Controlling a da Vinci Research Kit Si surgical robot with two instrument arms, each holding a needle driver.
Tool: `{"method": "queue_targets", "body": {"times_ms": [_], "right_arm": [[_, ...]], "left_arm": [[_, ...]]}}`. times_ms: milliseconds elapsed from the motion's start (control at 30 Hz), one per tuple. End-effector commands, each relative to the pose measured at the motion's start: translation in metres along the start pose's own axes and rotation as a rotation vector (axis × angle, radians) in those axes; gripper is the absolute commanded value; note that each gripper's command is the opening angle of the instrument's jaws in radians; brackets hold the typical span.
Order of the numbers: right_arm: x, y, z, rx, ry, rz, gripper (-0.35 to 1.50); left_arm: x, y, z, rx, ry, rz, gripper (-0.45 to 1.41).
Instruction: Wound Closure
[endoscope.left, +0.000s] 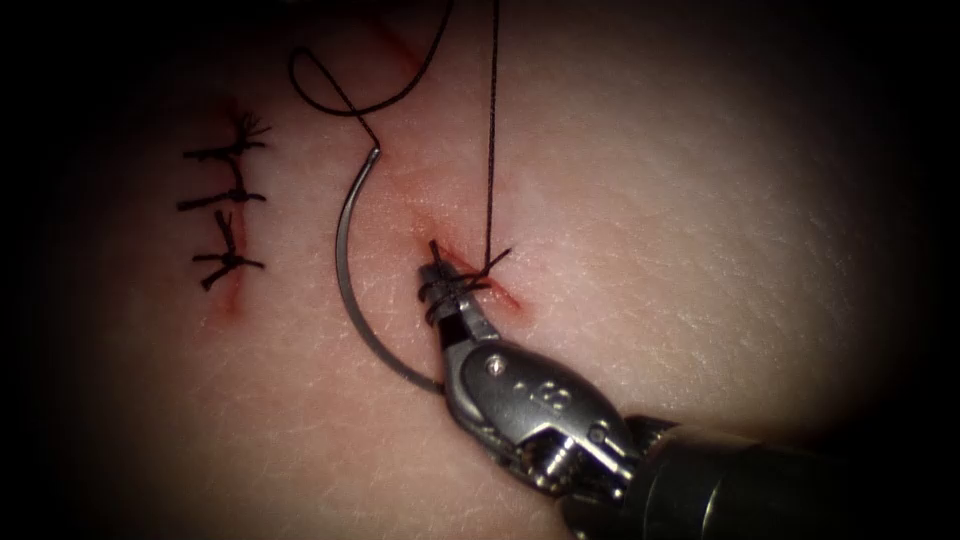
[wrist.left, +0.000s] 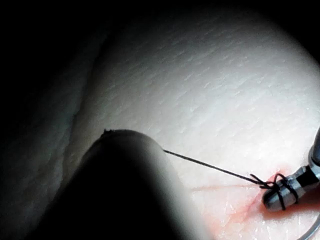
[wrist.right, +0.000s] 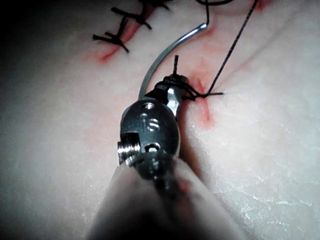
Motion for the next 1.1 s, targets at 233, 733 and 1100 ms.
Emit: {"method": "queue_targets", "body": {"times_ms": [233,733,1100], "right_arm": [[-0.0008,-0.0015,-0.0011,0.015,0.003,-0.010,-0.35],[-0.0016,-0.0019,-0.0030,0.022,-0.002,-0.017,-0.35],[-0.0025,-0.0022,-0.0040,0.034,-0.007,-0.025,-0.35]], "left_arm": [[0.0012,-0.0021,0.0012,0.014,0.022,-0.015,-0.45],[0.0013,-0.0074,0.0006,0.040,0.046,-0.056,-0.45],[0.0015,-0.0094,0.0017,0.060,0.032,-0.048,-0.45]]}}
